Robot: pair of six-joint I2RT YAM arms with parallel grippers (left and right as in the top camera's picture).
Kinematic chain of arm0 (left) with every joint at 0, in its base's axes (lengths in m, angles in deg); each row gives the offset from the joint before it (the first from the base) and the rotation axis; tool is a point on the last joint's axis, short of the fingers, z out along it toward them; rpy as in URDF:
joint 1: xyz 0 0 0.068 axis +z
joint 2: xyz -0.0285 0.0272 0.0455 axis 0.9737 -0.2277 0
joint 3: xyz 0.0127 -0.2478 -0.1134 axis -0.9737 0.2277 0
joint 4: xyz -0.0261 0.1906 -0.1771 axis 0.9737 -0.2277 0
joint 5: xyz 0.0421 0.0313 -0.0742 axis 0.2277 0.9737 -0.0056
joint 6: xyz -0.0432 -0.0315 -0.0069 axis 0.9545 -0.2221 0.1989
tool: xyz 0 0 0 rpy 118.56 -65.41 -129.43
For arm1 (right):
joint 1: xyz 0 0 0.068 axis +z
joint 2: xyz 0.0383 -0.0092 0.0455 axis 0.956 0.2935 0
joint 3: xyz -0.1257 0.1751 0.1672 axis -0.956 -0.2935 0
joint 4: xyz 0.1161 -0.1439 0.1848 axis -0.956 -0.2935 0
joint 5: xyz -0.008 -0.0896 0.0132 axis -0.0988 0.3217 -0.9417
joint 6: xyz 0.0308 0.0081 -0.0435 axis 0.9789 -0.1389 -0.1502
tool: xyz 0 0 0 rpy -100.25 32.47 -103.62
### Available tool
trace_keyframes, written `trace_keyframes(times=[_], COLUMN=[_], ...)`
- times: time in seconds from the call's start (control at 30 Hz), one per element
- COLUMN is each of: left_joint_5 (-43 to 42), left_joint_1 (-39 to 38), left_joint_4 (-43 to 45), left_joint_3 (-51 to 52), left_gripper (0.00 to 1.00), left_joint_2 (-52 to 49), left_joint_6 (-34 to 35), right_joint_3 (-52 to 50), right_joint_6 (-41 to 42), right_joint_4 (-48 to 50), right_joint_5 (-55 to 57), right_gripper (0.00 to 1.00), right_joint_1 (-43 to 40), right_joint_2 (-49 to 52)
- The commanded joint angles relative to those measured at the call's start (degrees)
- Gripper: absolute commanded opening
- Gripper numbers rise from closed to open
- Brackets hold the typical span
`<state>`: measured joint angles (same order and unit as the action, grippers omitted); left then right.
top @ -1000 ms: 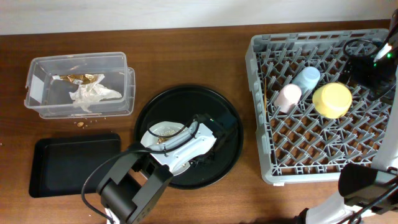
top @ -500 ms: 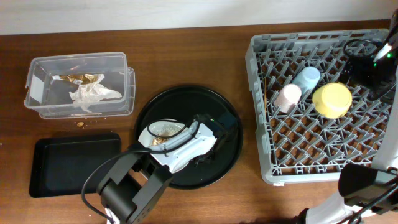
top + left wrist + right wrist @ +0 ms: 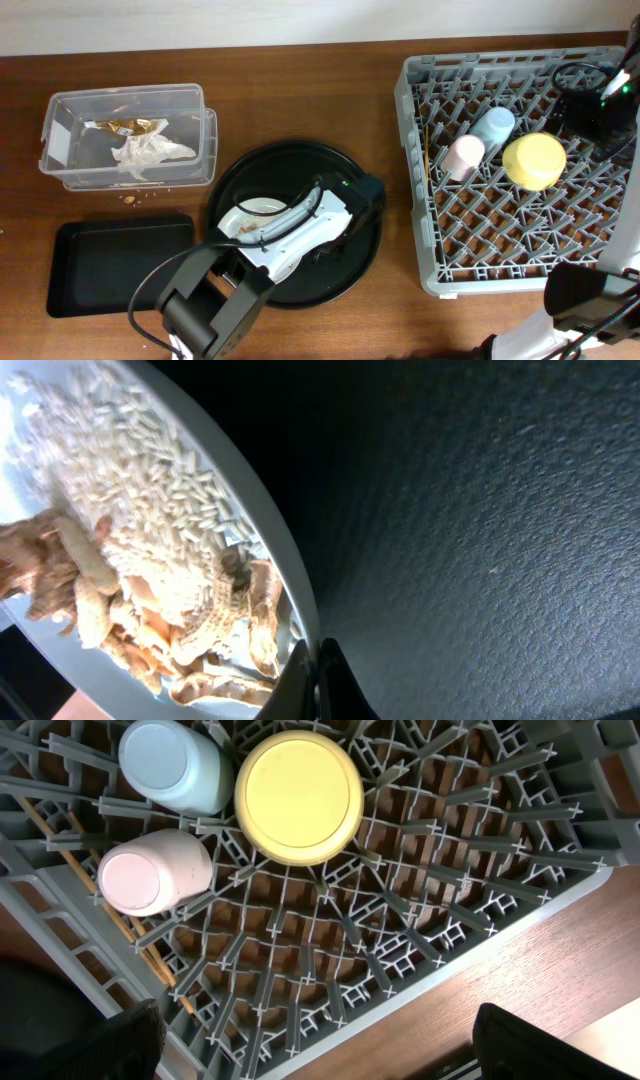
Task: Sort waste into correct bins and load items into the dishwasher rack
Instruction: 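Lift the white plate and tip its scraps onto the small black tray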
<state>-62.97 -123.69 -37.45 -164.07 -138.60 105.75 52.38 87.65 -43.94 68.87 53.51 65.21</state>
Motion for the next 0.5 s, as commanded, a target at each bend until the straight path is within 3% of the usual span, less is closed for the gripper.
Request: trace_keyframes(times=[0.0, 0.23, 0.47], left_joint_5=[4.0, 3.9, 3.7], left_joint_1=[0.0, 2.8, 13.7], left_joint_4=[-2.9, -8.3, -10.8], left_joint_3=[-3.3, -6.5, -8.3], left_gripper=[0.01, 0.01, 0.01], left_joint_2=[-0.6, -0.3, 4.8], left_joint_6=[2.8, 4.9, 4.9], right_joint_3=[0.4, 0.4, 0.4], right_joint_6=[-0.3, -0.3, -0.3], right_joint_4=[-0.2, -0.2, -0.2], right_joint_5=[0.9, 0.9, 0.9], right_gripper=[0.99, 0.99, 0.99], right_joint_1=[-0.1, -0.1, -0.1], right_joint_2=[0.2, 0.2, 0.2])
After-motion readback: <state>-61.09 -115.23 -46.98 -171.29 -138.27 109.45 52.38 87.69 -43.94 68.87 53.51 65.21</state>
